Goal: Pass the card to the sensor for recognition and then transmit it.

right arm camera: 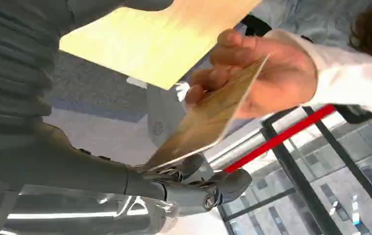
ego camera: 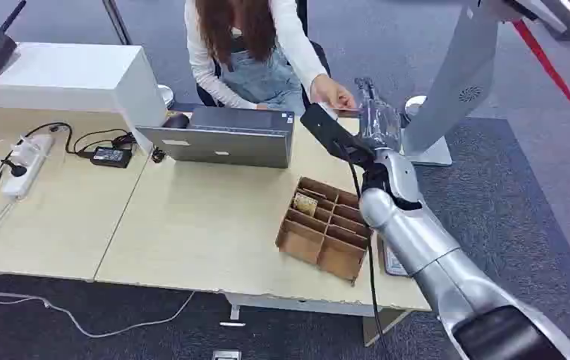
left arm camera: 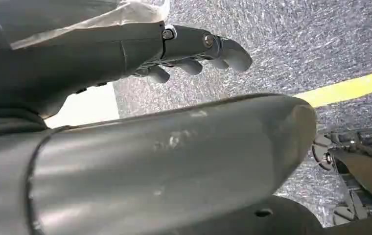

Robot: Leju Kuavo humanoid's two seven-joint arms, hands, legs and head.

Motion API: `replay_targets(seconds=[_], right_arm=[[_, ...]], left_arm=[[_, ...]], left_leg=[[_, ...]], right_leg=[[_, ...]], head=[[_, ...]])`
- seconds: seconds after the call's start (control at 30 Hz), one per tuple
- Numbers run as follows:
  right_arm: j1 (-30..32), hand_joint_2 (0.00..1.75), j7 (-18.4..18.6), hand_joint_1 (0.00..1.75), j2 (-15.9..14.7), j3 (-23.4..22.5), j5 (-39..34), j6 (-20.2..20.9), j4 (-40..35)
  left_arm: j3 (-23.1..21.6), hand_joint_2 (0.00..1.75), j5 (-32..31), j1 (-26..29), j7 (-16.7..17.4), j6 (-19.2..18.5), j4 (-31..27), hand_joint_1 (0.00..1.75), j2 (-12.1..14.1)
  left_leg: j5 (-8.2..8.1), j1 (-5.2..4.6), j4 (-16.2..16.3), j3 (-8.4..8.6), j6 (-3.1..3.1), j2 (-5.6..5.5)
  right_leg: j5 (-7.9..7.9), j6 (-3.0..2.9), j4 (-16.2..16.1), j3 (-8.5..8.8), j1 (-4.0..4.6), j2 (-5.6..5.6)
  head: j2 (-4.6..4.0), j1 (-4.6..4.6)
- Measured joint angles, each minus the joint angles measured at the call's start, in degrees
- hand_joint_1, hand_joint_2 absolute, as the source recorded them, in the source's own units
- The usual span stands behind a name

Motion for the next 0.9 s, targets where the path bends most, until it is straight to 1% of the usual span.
replay_targets(seconds=[0.2, 0.23, 0.27, 0.3, 0.6, 0.9], right_arm=[[-0.5, 1.75, -1.6, 0.02, 1.8, 0.5, -0.2, -0.7, 3.7], [-0.5, 1.75, -1.8, 0.26, 2.1, 0.5, -0.2, -0.8, 4.2], [-0.5, 1.75, -2.0, 1.61, 2.3, 0.6, -0.2, -1.0, 4.6], [-0.6, 1.75, -2.1, 1.73, 2.5, 0.7, -0.2, -1.3, 5.1], [-0.9, 1.75, -3.6, 1.75, 3.5, 1.1, -1.0, -4.1, 7.6], [-1.0, 1.75, -3.9, 1.75, 3.5, 1.1, -1.2, -5.5, 8.4]], left_arm=[[-0.1, 0.0, 0.2, 0.0, 0.0, 0.0, 0.0, 0.0, 0.1], [-0.2, 0.0, 0.2, 0.0, 0.0, 0.0, 0.0, 0.0, 0.1], [-0.2, 0.0, 0.2, 0.0, 0.0, 0.0, 0.0, 0.0, 0.1], [-0.2, 0.0, 0.2, 0.0, 0.0, 0.0, 0.0, 0.0, 0.1], [-0.5, 0.0, 0.2, 0.0, 0.0, 0.0, 0.0, 0.0, 0.3], [-0.5, 0.0, 0.1, 0.0, -0.8, 0.5, 0.0, 0.0, 0.4]], left_leg=[[0.0, 0.0, 0.0, 0.01, 0.0, 0.0], [0.0, 0.0, 0.0, 0.01, 0.0, 0.0], [0.0, 0.0, 0.0, 0.01, 0.0, 0.0], [0.0, 0.0, 0.0, 0.01, 0.0, 0.0], [0.0, 0.0, 0.0, 0.02, 0.0, 0.01], [0.0, 0.0, 0.0, 0.01, 0.0, 0.01]], right_leg=[[0.0, 0.0, 0.0, -0.01, 0.0, 0.0], [0.0, 0.0, 0.0, -0.01, 0.0, 0.0], [0.0, 0.0, 0.0, -0.01, 0.0, 0.0], [0.0, 0.0, 0.0, -0.01, 0.0, 0.0], [0.0, 0.0, 0.0, -0.01, 0.0, 0.01], [0.0, 0.0, 0.0, -0.01, 0.0, 0.0]], head=[[0.0, 0.0], [0.0, 0.0], [0.0, 0.0], [0.0, 0.0], [0.0, 0.0], [0.0, 0.0]])
